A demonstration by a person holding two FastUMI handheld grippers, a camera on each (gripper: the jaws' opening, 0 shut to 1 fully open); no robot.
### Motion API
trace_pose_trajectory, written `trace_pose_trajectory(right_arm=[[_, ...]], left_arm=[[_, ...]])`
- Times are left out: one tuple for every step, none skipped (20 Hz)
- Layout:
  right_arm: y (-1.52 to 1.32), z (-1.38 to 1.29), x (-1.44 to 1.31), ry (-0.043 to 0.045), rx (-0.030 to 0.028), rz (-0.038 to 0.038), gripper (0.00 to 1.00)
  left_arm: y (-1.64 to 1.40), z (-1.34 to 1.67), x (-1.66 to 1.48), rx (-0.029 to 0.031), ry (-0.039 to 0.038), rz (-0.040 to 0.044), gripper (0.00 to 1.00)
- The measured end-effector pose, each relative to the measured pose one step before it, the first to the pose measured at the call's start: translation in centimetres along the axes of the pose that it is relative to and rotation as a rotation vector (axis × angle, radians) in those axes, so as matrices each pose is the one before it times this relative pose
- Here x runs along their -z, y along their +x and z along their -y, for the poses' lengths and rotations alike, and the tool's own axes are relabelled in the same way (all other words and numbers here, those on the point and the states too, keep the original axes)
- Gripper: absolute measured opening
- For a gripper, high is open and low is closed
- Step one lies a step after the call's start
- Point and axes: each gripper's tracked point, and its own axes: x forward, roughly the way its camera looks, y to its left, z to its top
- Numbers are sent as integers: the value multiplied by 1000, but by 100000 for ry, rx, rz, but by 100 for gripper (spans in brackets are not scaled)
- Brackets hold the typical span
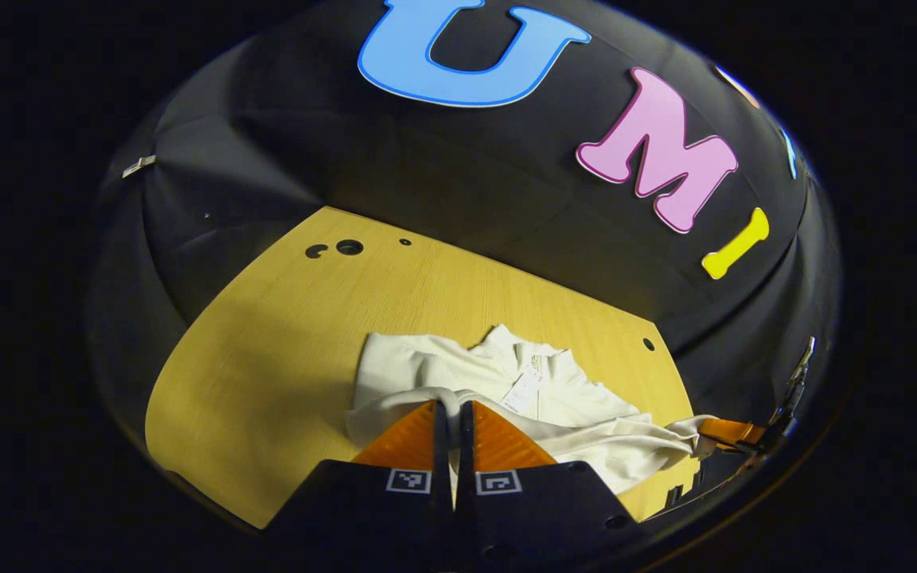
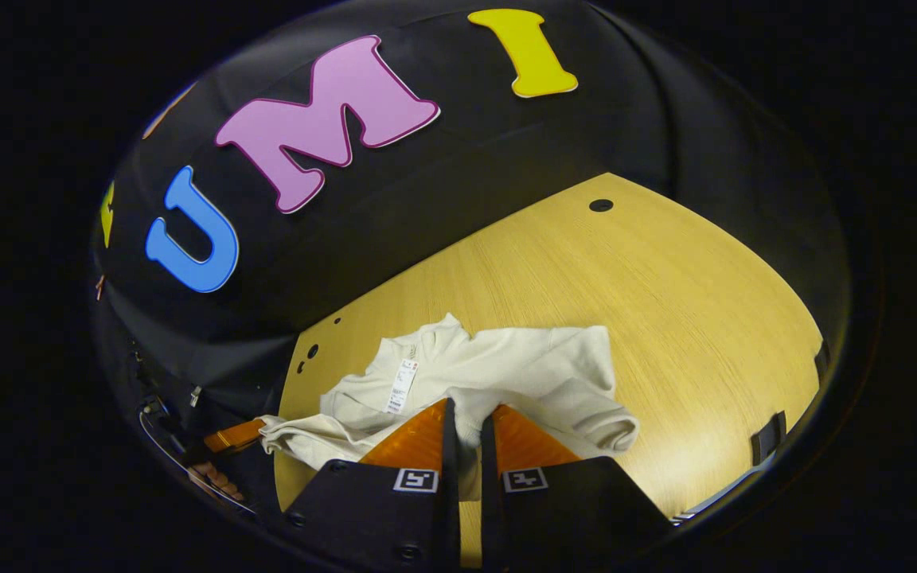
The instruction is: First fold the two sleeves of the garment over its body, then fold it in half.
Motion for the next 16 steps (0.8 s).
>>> trace_pose_trajectory(right_arm=[[1004, 175, -346, 82, 314, -509, 14], [994, 163, -206, -310, 468, -461, 14], [941, 245, -103, -677, 589, -703, 14], [938, 309, -207, -721, 903, -529, 14], [968, 241, -167, -857, 661, -483, 14], [815, 172, -54, -726, 587, -570, 15], [951, 232, -65, -622, 272, -720, 15], [804, 200, 70, -847, 457, -695, 15], [797, 166, 29, -1018, 353, -794, 15], [944, 76, 92, -1177, 5, -825, 14], [713, 165, 22, -470, 303, -777, 14], [656, 196, 259, -363, 320, -968, 14], [639, 126, 149, -349, 152, -964, 15], [772, 153, 239, -239, 140, -1299, 15], [779, 138, 152, -4, 38, -1343, 15], [809, 192, 317, 27, 206, -1772, 14]], left_arm=[[851, -41, -245, -750, -682, -181, 6], [966, -118, -50, -1262, -718, -222, 6], [842, -121, -119, -1028, -528, -58, 6], [952, -290, -106, -1369, -551, -190, 6], [771, -247, -45, -1565, -400, -304, 6], [934, -189, 93, -1346, -361, -409, 6], [914, -227, 45, -1521, -494, -476, 6], [831, -84, 156, -1012, -234, -520, 6], [84, -316, -40, -1186, 131, -347, 6], [645, -134, 61, -1440, 133, -322, 6], [620, -84, 22, -1200, 290, -462, 6], [619, -115, 269, -1313, 714, -556, 6], [645, -147, 153, -1300, 724, -719, 6], [760, -176, 227, -1260, 460, -861, 6], [510, -186, 239, -1340, 49, -962, 6], [554, -174, 312, -1247, 132, -832, 6]])
